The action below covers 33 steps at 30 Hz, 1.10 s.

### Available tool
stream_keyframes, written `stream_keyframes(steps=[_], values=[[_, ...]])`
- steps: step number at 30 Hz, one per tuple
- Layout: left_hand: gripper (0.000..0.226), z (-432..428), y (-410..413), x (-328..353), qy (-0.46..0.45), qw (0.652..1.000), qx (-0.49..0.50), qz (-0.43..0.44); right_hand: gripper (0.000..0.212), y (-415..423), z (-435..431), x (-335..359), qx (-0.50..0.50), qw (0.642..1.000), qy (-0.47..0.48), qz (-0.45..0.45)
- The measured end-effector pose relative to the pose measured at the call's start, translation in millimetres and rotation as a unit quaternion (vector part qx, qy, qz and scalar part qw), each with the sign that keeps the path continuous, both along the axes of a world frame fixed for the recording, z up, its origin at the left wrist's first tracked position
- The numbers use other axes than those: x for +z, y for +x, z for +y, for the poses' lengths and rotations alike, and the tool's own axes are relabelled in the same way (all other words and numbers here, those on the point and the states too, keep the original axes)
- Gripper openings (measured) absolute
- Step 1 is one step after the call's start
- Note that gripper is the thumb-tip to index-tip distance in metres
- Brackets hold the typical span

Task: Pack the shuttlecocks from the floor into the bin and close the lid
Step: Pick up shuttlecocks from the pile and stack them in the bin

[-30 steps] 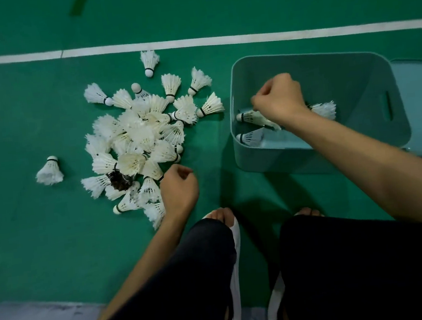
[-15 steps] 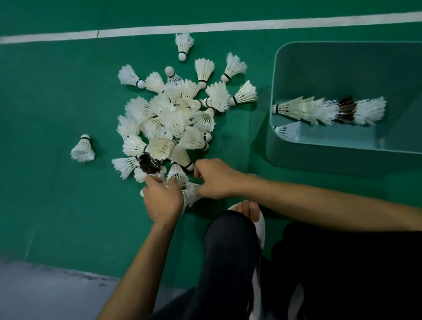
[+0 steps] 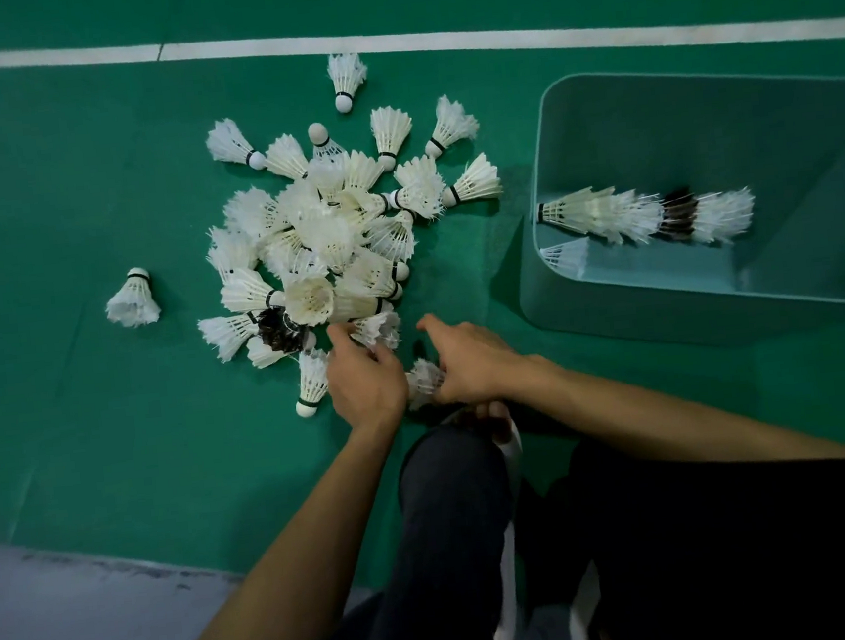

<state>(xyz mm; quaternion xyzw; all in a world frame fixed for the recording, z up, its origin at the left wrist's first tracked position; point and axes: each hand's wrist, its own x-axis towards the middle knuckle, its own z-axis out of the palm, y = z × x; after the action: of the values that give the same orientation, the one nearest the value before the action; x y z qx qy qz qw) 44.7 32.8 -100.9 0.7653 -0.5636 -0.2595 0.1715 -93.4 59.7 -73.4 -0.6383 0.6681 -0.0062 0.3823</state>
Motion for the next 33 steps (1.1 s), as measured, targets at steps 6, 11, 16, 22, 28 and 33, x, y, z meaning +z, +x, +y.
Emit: stream_keyframes(steps=[6,11,16,22,28,33], values=[[0.022,-2.4,-5.4,24.5,-0.067,0.994,0.067,0.044,0.043,-18.7,9.6,26.8,0.009,0.997,-0.074,0.01],[0.028,-19.4,-10.7,61.2,-0.112,0.98,0.068,0.151,0.028,-25.2,0.4,71.2,0.013,0.983,-0.185,-0.02],[0.035,-39.4,-33.1,105.1,-0.126,0.95,-0.015,0.285,0.02,-43.0,-9.4,111.6,-0.022,0.944,-0.325,-0.053],[0.034,-46.8,-80.2,134.0,-0.139,0.925,-0.094,0.341,0.01,-96.8,-6.8,130.5,-0.111,0.9,-0.422,-0.008],[0.033,-48.8,-127.1,153.4,-0.158,0.911,-0.157,0.348,0.018,-161.3,13.0,146.0,-0.332,0.866,-0.373,-0.028],[0.037,-48.6,-169.7,156.3,-0.146,0.926,-0.215,0.275,0.018,-215.2,20.8,115.1,-0.488,0.863,-0.129,0.017]])
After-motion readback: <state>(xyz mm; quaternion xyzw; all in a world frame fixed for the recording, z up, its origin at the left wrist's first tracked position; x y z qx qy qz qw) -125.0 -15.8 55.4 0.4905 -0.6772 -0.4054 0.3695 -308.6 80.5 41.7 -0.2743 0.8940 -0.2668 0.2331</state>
